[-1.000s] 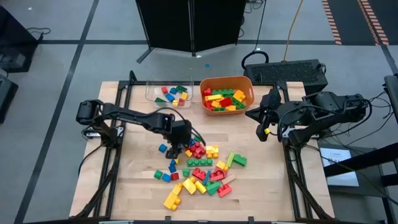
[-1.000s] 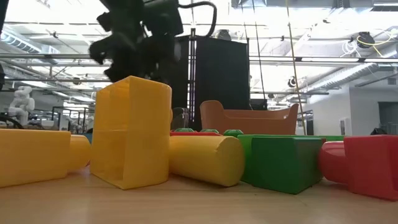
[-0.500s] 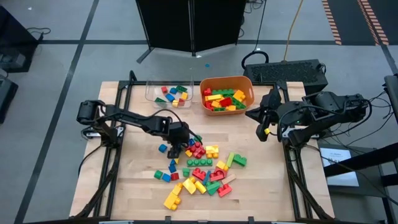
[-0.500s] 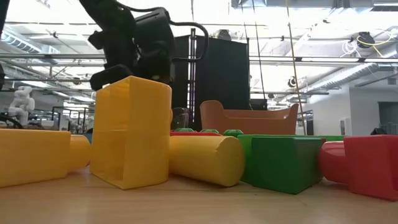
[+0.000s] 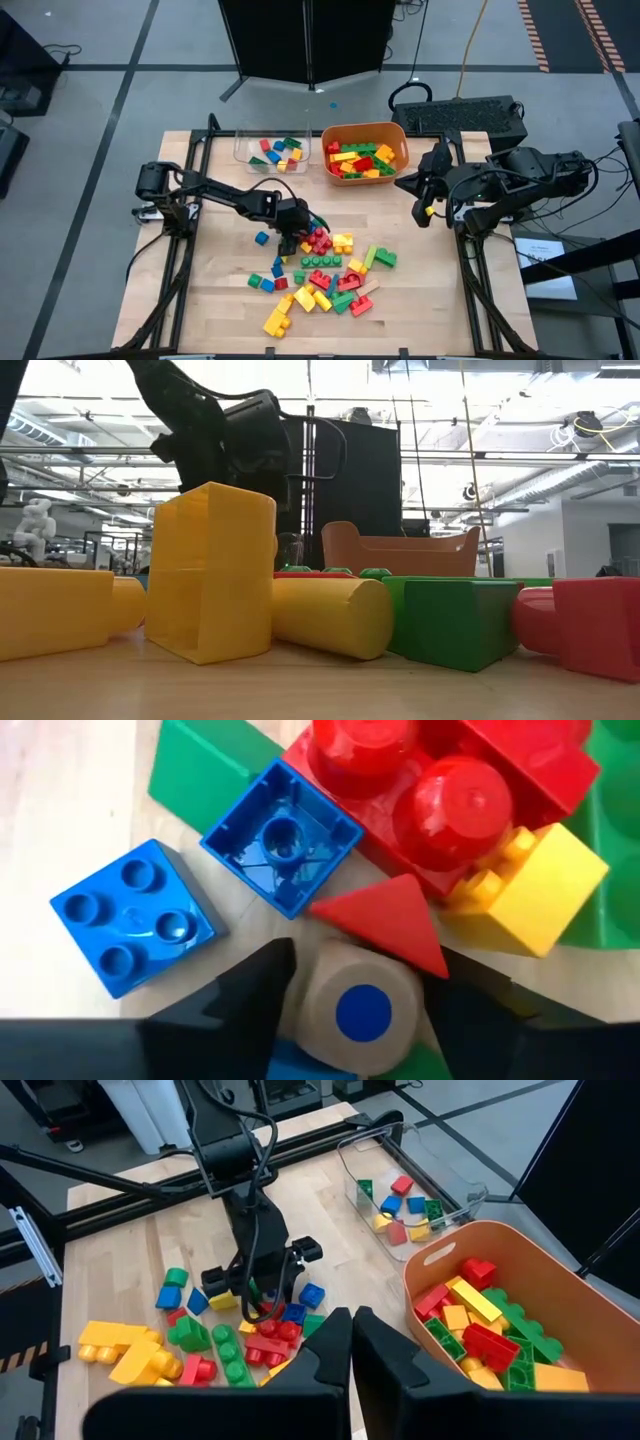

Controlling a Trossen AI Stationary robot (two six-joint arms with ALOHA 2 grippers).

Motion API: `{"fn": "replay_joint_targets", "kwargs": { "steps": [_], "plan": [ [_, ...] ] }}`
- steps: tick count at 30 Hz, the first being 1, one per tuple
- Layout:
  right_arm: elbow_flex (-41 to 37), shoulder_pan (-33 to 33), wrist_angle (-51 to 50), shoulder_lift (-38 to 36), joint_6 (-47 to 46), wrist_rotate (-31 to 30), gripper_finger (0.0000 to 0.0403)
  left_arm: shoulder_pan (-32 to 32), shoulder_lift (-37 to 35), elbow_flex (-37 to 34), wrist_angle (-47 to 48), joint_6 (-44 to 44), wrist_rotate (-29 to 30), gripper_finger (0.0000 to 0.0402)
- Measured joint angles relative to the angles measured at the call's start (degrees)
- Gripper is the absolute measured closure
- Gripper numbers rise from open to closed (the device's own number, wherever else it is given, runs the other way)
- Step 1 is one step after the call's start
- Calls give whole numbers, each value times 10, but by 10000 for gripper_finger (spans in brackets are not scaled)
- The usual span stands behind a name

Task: Sort blocks by size
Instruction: Put the small brown block into the transparent bin

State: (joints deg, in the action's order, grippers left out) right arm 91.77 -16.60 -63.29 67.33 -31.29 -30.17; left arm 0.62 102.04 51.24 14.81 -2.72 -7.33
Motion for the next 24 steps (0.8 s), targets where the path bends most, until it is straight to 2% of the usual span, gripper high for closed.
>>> {"fn": "replay_joint_targets", "kwargs": {
  "steps": [10,24],
  "plan": [
    [0,0,0,0,2,0,394,1,0,15,14,-2,14,256],
    [0,0,0,0,4,0,394,0,4,54,77,-5,10,264]
  ]
}}
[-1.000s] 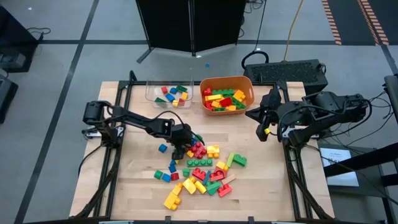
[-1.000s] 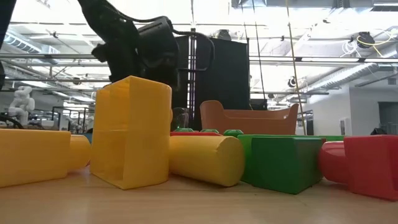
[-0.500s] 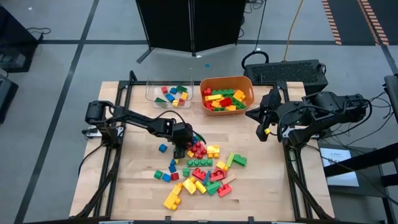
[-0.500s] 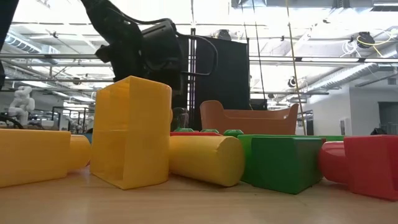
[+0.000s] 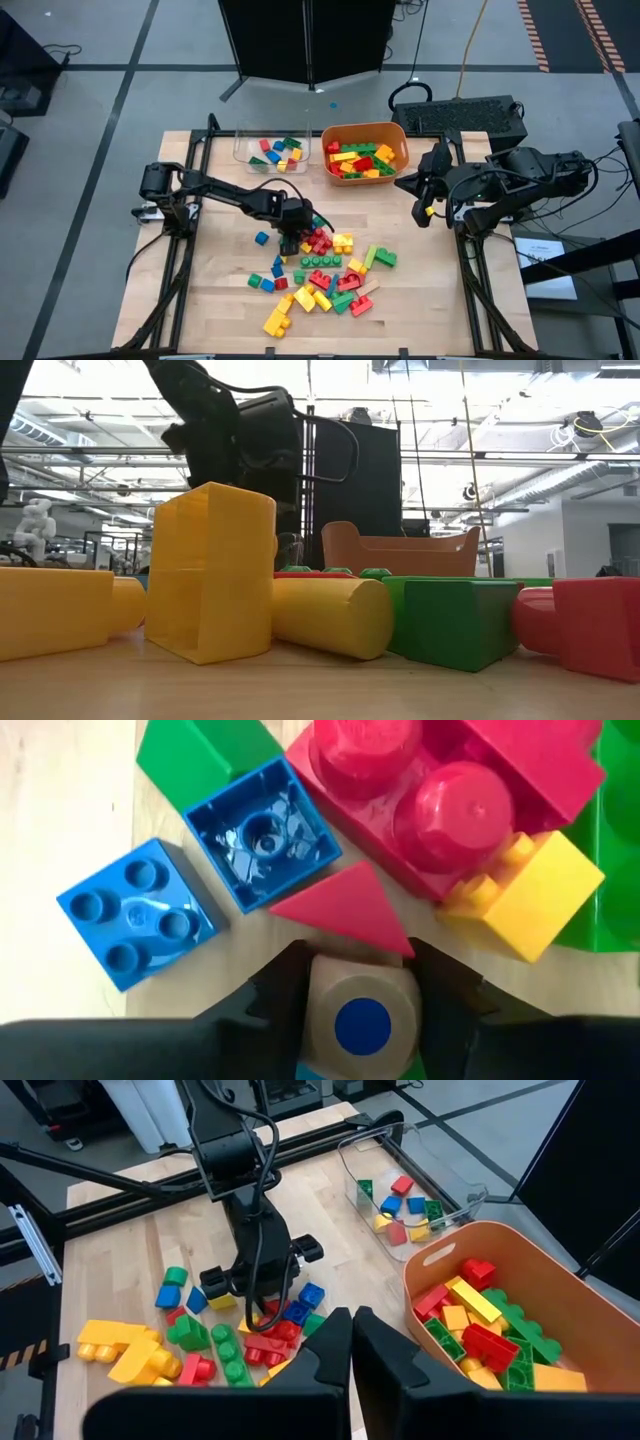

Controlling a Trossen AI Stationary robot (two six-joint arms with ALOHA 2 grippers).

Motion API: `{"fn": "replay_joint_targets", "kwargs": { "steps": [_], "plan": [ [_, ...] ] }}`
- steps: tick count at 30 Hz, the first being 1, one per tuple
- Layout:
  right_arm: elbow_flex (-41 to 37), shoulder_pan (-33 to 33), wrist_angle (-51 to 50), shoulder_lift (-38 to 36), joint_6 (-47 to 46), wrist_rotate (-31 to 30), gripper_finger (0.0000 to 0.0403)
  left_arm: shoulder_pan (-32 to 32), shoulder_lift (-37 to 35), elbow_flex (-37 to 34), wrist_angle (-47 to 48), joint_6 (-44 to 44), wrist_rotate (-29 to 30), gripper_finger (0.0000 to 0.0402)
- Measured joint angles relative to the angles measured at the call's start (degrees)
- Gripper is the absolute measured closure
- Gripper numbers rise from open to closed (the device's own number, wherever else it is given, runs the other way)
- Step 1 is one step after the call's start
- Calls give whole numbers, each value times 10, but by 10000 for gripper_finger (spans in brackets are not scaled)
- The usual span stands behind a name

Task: Sort blocks by size
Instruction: Put the small brown block into the transparent bin

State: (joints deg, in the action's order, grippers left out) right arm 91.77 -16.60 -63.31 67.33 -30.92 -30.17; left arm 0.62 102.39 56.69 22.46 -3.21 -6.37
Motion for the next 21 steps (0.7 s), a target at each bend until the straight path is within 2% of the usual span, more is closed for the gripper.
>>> {"fn": "replay_joint_targets", "kwargs": {
  "steps": [10,17,21],
  "plan": [
    [0,0,0,0,1,0,394,0,-2,55,82,-5,1,265],
    [0,0,0,0,1,0,394,11,-53,75,118,-13,7,266],
    [0,0,0,0,1,0,394,42,-115,76,115,-45,66,266]
  ]
}}
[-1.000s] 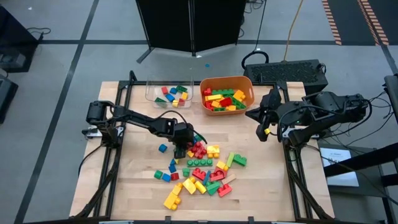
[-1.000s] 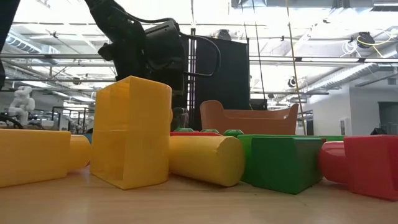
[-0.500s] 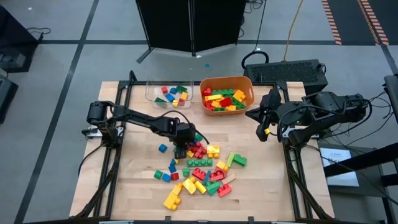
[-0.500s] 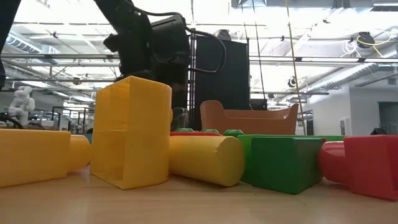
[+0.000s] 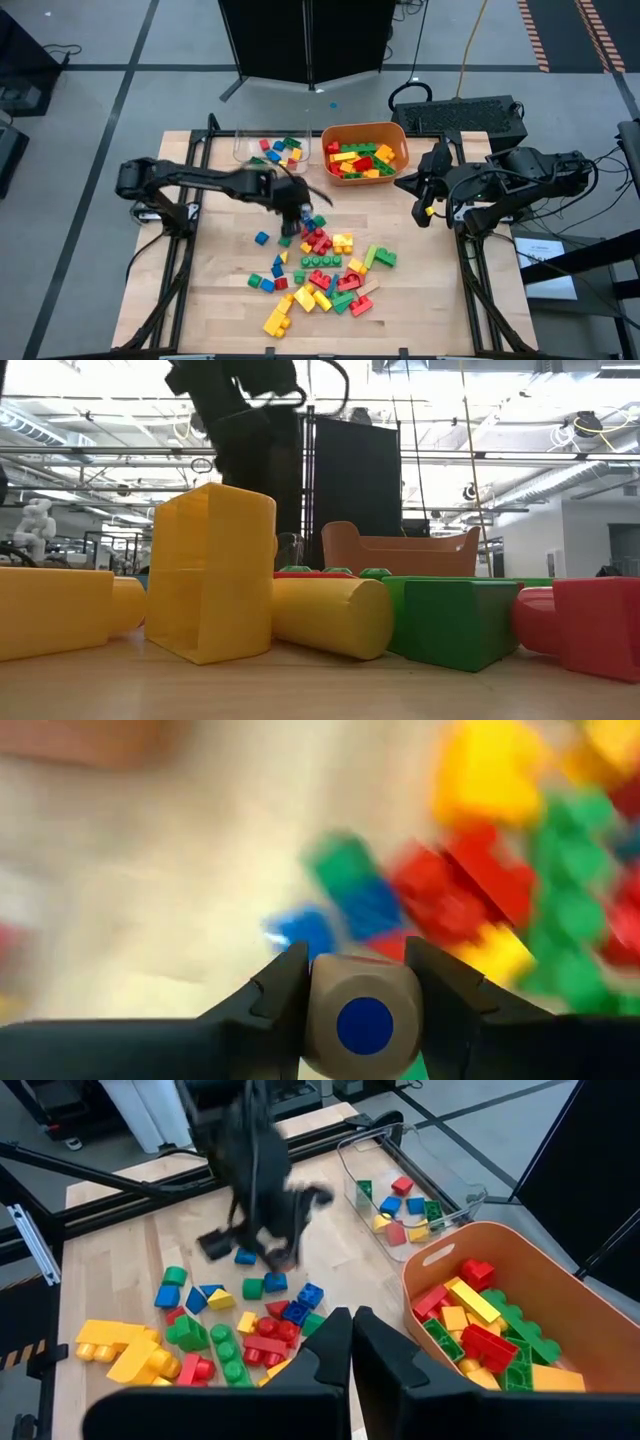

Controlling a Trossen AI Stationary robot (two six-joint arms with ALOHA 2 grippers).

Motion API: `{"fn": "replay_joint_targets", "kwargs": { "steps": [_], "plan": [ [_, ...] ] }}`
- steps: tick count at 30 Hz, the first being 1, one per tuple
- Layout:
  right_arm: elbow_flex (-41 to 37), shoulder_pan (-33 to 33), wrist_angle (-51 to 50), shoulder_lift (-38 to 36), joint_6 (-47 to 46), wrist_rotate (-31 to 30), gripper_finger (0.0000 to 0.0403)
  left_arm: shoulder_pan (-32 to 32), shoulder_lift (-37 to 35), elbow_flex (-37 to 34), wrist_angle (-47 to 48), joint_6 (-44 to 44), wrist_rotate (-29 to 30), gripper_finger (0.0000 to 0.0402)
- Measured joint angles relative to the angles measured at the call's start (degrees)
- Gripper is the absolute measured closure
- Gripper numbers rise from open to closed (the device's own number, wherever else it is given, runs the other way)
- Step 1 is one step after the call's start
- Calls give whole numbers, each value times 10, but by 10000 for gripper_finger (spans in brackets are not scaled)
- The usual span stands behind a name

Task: Sort blocks by size
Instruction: Put the small brown block into the transparent bin, then put the big green game piece into the orange bin

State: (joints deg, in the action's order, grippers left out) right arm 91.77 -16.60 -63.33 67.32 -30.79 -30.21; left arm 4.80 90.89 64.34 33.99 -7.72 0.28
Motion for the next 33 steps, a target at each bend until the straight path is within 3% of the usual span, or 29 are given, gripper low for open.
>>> {"fn": "replay_joint_targets", "kwargs": {
  "steps": [8,10,15,21,29,33],
  "plan": [
    [0,0,0,0,6,-15,394,116,-105,1,-33,19,224,265],
    [0,0,0,0,6,-17,394,156,-115,1,-43,30,244,263],
    [0,0,1,0,-3,-16,394,252,-103,1,-64,65,220,261],
    [0,0,1,0,-20,-9,394,323,-64,0,-61,83,195,242],
    [0,0,1,3,-17,6,394,333,-56,0,-52,182,182,153],
    [0,0,1,3,-12,6,394,329,-57,2,-26,182,195,131]
  ]
}}
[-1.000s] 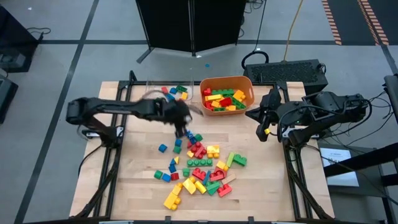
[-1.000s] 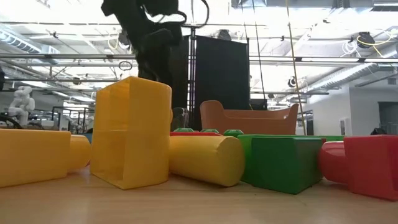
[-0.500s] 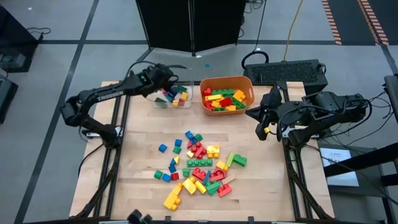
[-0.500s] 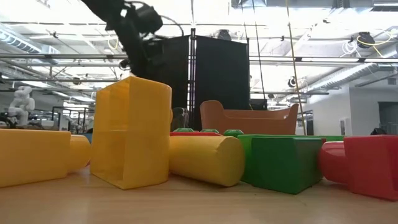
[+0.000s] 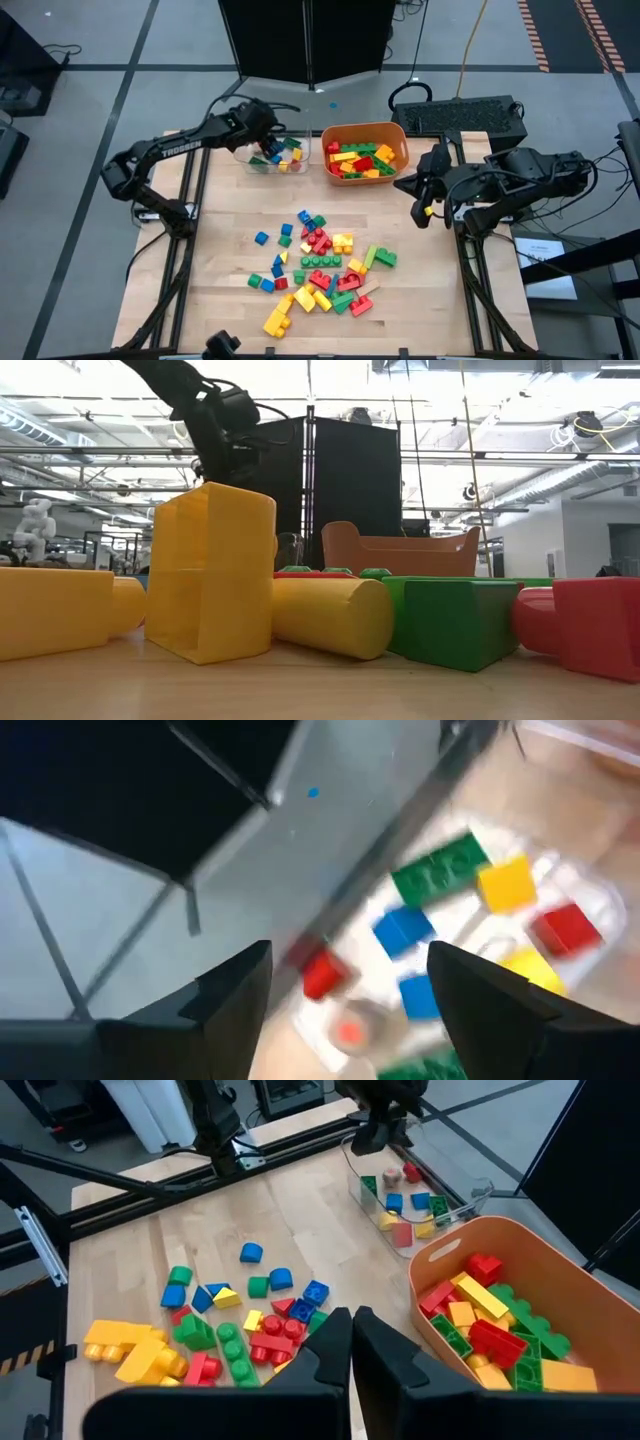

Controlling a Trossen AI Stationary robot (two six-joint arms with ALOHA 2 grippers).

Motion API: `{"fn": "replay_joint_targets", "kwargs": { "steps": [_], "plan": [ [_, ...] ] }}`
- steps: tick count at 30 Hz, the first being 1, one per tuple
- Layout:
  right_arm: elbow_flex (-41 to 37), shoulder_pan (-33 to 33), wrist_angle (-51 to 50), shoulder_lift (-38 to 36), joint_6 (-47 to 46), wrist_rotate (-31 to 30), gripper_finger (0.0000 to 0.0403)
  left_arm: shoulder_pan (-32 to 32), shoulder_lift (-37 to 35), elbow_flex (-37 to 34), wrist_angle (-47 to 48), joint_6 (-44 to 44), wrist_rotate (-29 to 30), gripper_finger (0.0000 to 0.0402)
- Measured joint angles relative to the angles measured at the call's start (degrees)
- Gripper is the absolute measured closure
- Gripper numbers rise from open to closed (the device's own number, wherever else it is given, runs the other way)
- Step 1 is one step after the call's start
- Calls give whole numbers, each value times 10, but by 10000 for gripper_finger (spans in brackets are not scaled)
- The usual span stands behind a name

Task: Sort blocks by size
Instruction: Put the big green game piece into the orange bin

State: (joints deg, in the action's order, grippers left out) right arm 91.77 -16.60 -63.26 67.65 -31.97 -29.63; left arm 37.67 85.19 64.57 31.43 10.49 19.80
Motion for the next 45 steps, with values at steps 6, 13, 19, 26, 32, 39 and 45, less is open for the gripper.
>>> {"fn": "replay_joint_targets", "kwargs": {
  "steps": [6,13,19,26,32,39,45],
  "plan": [
    [0,0,0,0,3,0,394,-43,0,22,83,-42,-313,129],
    [0,0,-1,0,9,-1,394,-226,0,16,130,-46,-387,128],
    [0,0,-1,0,7,-1,394,-374,0,-6,97,-79,-298,128],
    [0,0,-1,0,7,-1,394,-484,0,-43,3,-144,-244,128],
    [0,0,-1,0,7,-1,394,-538,0,-81,-84,-189,-169,128],
    [0,0,-1,0,7,-1,394,-574,6,-119,-168,-240,-137,128],
    [0,0,-12,0,-1,-1,394,-618,52,-118,-234,-277,-133,128]
  ]
}}
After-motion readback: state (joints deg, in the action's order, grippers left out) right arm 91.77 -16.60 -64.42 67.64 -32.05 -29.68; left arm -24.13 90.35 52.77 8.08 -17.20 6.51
